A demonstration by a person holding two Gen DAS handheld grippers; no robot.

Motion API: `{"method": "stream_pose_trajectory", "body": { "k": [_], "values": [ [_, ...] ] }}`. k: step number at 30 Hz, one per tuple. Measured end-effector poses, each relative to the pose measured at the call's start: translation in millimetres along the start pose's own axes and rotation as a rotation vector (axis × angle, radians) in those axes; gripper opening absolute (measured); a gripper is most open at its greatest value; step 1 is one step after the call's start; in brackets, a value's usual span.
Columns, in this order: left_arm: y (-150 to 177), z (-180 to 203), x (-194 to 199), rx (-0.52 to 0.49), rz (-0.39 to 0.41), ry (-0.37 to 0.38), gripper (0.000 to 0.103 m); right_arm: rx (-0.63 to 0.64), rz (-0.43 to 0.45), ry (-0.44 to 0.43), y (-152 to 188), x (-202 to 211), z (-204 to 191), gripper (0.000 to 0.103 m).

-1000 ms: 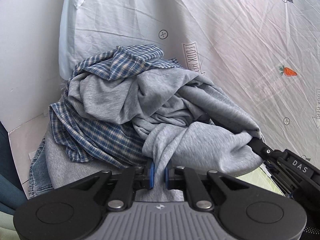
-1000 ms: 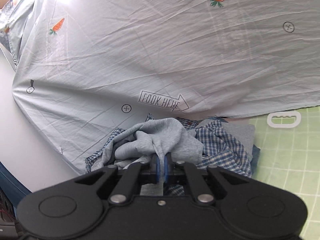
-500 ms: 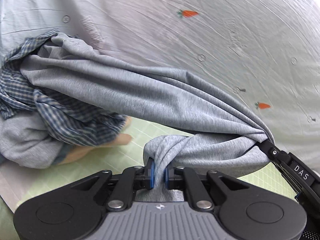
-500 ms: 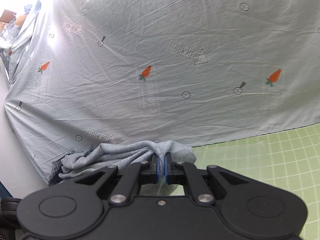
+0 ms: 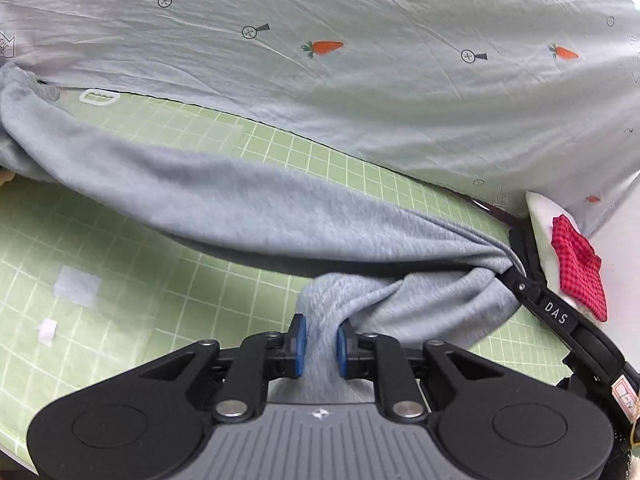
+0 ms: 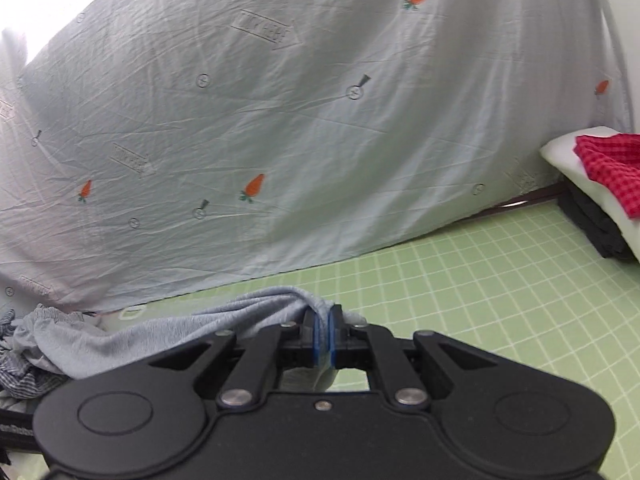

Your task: Fold clothes

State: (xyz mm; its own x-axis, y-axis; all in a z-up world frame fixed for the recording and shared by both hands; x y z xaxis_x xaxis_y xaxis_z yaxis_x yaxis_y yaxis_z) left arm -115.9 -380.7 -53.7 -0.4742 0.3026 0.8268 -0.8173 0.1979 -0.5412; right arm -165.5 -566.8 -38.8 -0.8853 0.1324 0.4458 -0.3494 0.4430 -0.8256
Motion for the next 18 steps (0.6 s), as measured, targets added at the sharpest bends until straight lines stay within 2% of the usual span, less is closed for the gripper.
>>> {"method": "stream_pose_trajectory", "body": {
  "k": [4, 6, 7, 9, 12, 16, 18],
  "values": [
    [-0.7, -14.3, -7.1, 0.066, -0.029, -0.079, 0.025, -0.043, -0.140, 0.128, 33.6, 0.1, 57.8, 0.009],
    [-5.1, -31.1, -10.1, 0.109, -0.037, -0.132, 0.027, -0.080, -0.176, 0.149, 49.8, 1.3, 70.4, 0.018],
    [-8.3, -41.0, -11.4, 0.128, -0.037, -0.161, 0.028, -0.099, -0.187, 0.145, 56.6, 1.9, 74.0, 0.027],
    [-16.0, -62.2, -14.2, 0.165, -0.036, -0.220, 0.031, -0.132, -0.209, 0.140, 69.0, 1.1, 79.0, 0.037],
    [-29.6, -95.4, -19.2, 0.215, -0.035, -0.306, 0.035, -0.147, -0.278, 0.144, 80.4, -13.1, 79.2, 0.043],
    [-47.1, -130.1, -28.5, 0.230, -0.038, -0.406, 0.041, -0.185, -0.367, 0.201, 94.5, -33.1, 81.3, 0.059],
    [-53.1, -146.9, -34.3, 0.241, -0.050, -0.436, 0.042, -0.188, -0.404, 0.235, 100.9, -43.5, 81.6, 0.064]
  ]
}}
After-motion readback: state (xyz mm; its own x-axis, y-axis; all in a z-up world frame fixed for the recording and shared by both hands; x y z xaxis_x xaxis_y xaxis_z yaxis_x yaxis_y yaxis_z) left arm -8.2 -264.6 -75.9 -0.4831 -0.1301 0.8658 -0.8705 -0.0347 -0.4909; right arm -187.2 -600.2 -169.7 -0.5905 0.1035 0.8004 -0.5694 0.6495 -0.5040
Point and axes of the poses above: each gripper's, at about its wrist camera, not at the fingertips, and x roughly against the way its jaws point, z to its right, y to its underside, the point moved 7 cm from there along -x, roughly the way its jaws point, and after that the axes turned 14 degrees about -y, right-handed, at the moved point
